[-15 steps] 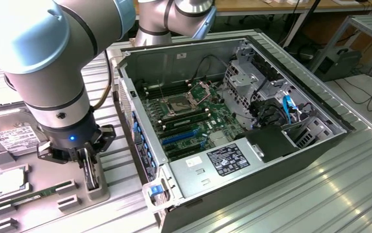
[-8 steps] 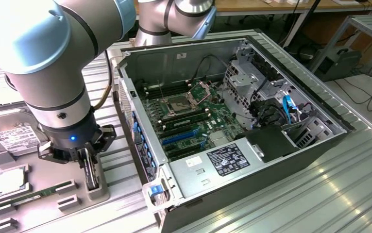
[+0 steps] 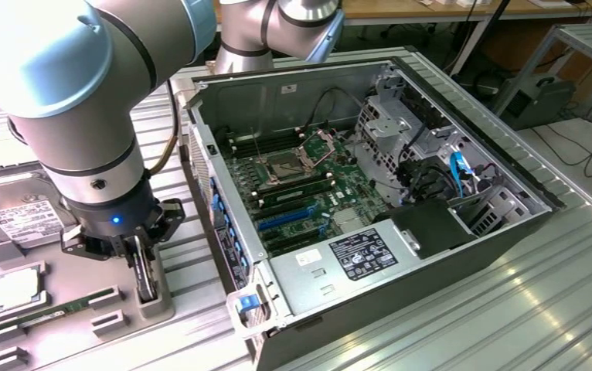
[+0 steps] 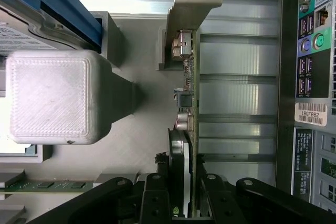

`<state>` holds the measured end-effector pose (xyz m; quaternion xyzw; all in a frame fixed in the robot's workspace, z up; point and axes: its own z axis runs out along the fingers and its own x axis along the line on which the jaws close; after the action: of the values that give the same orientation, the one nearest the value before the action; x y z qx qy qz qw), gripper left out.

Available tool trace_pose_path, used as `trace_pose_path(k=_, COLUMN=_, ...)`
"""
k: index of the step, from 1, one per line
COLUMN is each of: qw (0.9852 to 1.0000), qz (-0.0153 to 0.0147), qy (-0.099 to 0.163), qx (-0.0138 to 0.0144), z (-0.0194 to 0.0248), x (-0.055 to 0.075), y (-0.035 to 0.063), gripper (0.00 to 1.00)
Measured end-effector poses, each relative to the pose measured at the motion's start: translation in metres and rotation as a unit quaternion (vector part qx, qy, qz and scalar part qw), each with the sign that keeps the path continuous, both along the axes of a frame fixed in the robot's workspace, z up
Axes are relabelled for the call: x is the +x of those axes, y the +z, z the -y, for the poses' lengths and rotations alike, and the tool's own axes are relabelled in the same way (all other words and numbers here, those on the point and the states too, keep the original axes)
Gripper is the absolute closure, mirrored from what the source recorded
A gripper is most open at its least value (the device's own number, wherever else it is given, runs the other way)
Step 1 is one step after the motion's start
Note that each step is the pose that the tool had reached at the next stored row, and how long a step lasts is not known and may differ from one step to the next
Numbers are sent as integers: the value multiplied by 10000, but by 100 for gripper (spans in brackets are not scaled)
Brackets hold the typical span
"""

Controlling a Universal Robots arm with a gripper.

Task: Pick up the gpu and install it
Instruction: 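Pick up the gpu and move the gpu toward the slot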

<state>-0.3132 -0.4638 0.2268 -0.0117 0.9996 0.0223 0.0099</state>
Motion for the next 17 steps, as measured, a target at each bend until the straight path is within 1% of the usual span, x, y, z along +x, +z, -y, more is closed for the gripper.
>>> trace_pose_path(k=17, qw=10000, qz=1, qy=0, qx=1, z=-1, x=1, y=2, gripper=72)
